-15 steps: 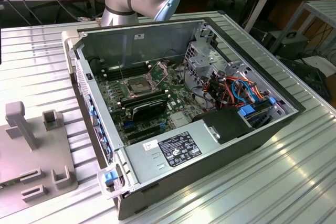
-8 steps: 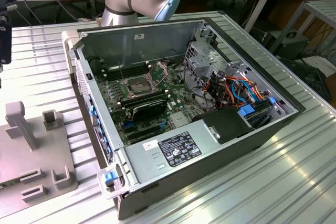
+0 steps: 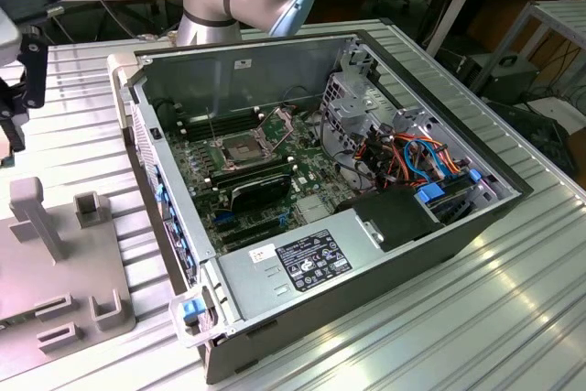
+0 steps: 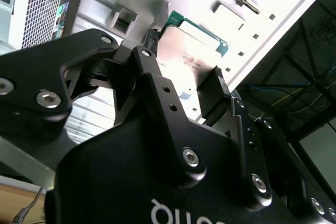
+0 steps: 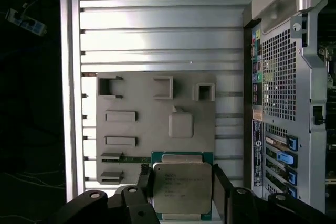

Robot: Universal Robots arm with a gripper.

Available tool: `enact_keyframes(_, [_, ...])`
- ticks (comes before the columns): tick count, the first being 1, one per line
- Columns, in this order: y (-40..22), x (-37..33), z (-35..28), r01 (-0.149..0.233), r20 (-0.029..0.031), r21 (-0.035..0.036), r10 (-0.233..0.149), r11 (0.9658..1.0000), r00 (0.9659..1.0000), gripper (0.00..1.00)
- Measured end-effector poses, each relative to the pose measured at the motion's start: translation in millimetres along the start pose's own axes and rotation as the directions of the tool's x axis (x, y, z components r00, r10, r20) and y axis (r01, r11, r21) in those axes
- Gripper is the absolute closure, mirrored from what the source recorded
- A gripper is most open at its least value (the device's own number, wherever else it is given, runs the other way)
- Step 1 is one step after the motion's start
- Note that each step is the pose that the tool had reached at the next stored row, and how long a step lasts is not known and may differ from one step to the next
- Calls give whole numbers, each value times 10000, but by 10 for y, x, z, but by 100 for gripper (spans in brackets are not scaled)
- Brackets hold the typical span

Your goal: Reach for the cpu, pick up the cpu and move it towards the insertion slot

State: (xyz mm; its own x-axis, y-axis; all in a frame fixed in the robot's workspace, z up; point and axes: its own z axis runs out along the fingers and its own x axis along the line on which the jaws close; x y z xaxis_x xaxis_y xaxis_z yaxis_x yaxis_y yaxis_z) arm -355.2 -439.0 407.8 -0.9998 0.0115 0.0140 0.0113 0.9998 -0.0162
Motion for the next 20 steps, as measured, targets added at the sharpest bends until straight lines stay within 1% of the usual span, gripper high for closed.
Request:
enact_keyframes(8, [1, -123, -2, 0, 0, 1, 0, 10000, 10000, 45])
enact_keyframes(12, [2, -201, -3, 1, 0, 0, -1, 10000, 10000, 45])
enact_keyframes(17, [3, -263, -4, 0, 0, 0, 0, 10000, 10000, 45])
enact_keyframes(20, [4, -344, -5, 0, 0, 0, 0, 10000, 10000, 45])
